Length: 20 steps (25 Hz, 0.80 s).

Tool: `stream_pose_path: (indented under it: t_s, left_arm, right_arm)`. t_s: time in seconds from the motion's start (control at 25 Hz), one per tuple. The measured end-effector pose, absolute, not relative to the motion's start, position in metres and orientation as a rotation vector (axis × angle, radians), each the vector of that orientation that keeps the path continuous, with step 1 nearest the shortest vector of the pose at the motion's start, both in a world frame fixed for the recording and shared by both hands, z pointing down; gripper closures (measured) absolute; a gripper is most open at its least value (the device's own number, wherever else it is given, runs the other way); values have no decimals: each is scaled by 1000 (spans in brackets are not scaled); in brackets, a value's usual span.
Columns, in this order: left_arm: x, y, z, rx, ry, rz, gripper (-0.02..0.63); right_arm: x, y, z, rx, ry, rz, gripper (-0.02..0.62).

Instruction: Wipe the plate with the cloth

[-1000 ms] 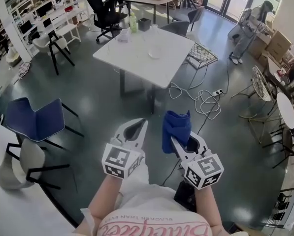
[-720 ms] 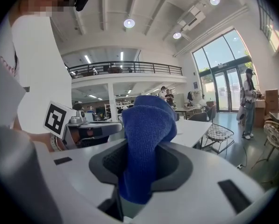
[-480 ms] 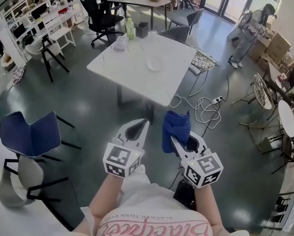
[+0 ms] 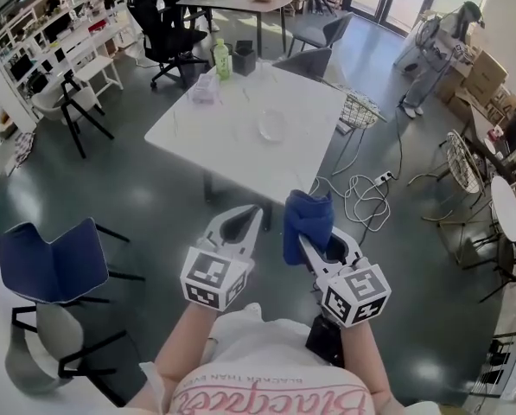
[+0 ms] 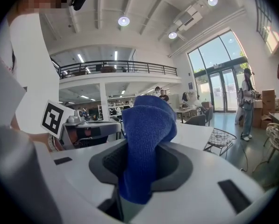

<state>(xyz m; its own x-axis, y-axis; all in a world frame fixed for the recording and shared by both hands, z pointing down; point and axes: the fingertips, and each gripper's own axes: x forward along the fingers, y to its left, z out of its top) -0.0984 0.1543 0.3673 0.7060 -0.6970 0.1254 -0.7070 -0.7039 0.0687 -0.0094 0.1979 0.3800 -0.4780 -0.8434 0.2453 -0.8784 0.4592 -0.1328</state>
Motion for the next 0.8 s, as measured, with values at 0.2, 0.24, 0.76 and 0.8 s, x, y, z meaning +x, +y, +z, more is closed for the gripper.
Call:
stream_pose_path:
  t_s: [0.2,0.24,0.76,0.8]
  left_arm:
    - [-99,132,374,2778,-1155,118,603]
    - [-99,129,375,2772,-1159,112,603]
    - [-89,50,391,2710,-1202,130,603]
    - [-86,40,392,2703,-1205,128,603]
  right_arm:
    - [-6,179,386,1524,-2532,377,472]
    - [-5,175,387,1526,-2529,380,472]
    - [19,94,398,1520,-2548,431,472]
    - [23,85,399,1519,-2551,434,472]
